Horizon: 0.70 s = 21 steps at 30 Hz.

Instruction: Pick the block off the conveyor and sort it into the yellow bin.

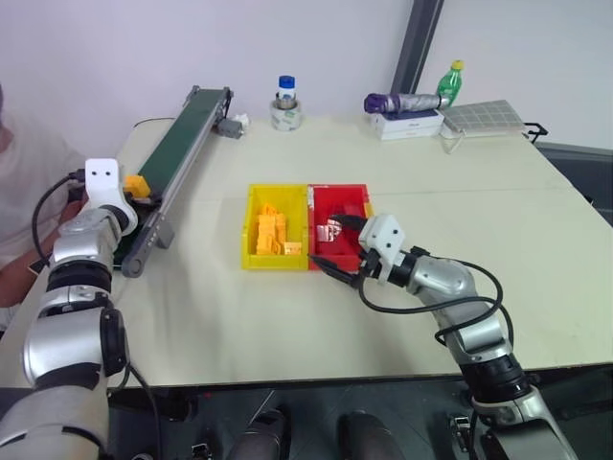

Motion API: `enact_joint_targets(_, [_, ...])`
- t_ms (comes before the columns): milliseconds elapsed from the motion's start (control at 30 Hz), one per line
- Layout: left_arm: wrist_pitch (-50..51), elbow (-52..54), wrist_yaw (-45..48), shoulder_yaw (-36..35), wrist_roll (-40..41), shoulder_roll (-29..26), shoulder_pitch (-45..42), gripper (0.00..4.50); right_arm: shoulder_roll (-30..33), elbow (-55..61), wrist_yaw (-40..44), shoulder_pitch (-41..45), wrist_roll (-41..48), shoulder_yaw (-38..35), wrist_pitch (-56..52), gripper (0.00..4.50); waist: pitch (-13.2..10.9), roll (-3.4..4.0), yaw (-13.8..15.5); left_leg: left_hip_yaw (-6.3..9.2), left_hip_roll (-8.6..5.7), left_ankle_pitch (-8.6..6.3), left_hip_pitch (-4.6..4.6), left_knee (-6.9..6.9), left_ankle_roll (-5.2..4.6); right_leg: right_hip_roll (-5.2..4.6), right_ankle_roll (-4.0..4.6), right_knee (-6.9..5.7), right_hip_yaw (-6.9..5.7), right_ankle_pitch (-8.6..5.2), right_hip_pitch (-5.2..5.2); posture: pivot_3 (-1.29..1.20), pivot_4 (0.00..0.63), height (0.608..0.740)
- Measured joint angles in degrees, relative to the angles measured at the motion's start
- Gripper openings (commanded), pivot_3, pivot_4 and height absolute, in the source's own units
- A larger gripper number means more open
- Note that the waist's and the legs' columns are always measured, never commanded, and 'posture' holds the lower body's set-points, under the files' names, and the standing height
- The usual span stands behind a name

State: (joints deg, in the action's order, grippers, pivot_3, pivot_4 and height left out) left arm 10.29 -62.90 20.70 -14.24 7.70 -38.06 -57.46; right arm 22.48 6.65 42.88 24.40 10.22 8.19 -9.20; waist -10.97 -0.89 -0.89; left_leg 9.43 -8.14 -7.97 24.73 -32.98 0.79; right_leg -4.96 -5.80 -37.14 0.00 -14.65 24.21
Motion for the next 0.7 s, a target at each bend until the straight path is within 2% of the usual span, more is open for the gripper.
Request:
enact_joint_targets(67, [-0.3,0.0,-0.2,0.0,-0.1,0.0,0.0,1.48,0.0,0.0,-0.1,-0.4,0.0,0.0,0.0,4.50,0.0,0.00,0.1,0.00,0.00,0.00,0.00,0.00,0.00,0.00,0.00,0.00,0.00,0.00,0.00,0.00,0.150,0.740])
enact_joint_targets(100, [-0.6,0.0,-0.3,-0.1,-0.1,0.0,0.0,1.29,0.0,0.0,-0.1,-0.6,0.0,0.0,0.0,4.50,0.0,0.00,0.1,0.00,0.00,0.00,0.00,0.00,0.00,0.00,0.00,0.00,0.00,0.00,0.00,0.00,0.150,0.740])
enact_joint_targets(300, [-1.8,6.9,0.7,-0.4,1.0,1.2,1.0,1.34,0.1,0.0,-0.2,-0.6,0.0,0.0,0.0,4.50,0.0,0.00,0.1,0.00,0.00,0.01,0.00,-0.02,0.00,-0.01,-0.01,-0.01,0.00,0.01,-0.01,0.00,0.150,0.740])
enact_joint_targets(467, [-1.7,24.4,10.7,-0.9,8.8,6.9,7.0,1.34,0.1,0.0,-0.1,-0.5,0.0,0.0,0.0,4.50,0.0,0.00,0.0,-0.02,0.00,0.01,0.00,-0.07,-0.01,-0.03,0.00,-0.01,0.02,0.01,-0.04,0.00,0.150,0.740])
enact_joint_targets(567, [2.4,37.5,18.0,3.4,11.9,9.3,13.0,1.34,0.3,0.0,0.1,-0.3,0.0,0.0,0.0,4.50,0.0,0.00,-0.2,-0.02,0.00,0.08,0.00,-0.06,-0.10,-0.01,0.01,-0.04,0.08,0.01,-0.03,0.00,0.150,0.740])
enact_joint_targets(700, [5.1,42.0,20.4,9.3,11.3,13.4,14.7,1.34,0.1,-0.2,0.2,0.1,0.0,0.0,0.1,4.50,0.0,0.00,0.1,0.02,0.01,0.11,0.00,-0.09,-0.06,0.01,0.06,-0.09,0.08,0.04,-0.01,0.00,0.150,0.740])
